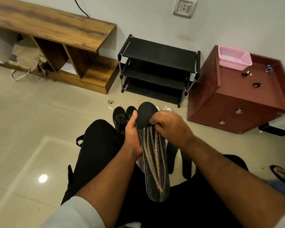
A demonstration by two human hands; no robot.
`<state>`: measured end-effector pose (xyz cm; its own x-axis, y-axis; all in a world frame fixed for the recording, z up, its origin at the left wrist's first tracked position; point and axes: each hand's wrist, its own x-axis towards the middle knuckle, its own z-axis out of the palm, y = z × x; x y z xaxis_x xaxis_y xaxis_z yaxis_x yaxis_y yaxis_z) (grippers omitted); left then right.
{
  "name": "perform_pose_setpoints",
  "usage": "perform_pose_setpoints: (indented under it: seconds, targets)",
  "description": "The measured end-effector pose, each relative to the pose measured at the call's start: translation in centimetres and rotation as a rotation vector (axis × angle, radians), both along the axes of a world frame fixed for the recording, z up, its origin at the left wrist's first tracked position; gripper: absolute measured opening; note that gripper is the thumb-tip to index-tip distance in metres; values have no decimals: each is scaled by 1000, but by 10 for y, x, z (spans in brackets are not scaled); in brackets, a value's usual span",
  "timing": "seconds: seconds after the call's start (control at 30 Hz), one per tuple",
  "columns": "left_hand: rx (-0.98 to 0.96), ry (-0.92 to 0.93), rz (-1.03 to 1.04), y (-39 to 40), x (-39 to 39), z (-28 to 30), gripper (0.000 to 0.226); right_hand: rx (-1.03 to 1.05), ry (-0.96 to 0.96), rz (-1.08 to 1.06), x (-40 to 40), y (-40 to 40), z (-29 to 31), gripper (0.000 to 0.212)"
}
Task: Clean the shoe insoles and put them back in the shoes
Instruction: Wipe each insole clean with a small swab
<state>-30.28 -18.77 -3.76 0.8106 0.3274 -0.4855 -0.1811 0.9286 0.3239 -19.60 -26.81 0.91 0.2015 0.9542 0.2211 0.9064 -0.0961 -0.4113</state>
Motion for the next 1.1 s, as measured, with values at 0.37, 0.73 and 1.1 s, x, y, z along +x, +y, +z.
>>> perform_pose_setpoints:
  seconds: [0.37, 0.73, 1.1]
  targets:
    - [-2, -1, 37, 1, 2, -4, 68, -6, -66, -14, 11, -7, -6, 13]
    - [-8, -10, 66, 1, 1, -9, 71, 118, 152, -87, -41, 15, -9, 17]
    - [10, -26, 61, 1, 3, -10, 67, 224, 302, -511, -34, 33, -9, 12]
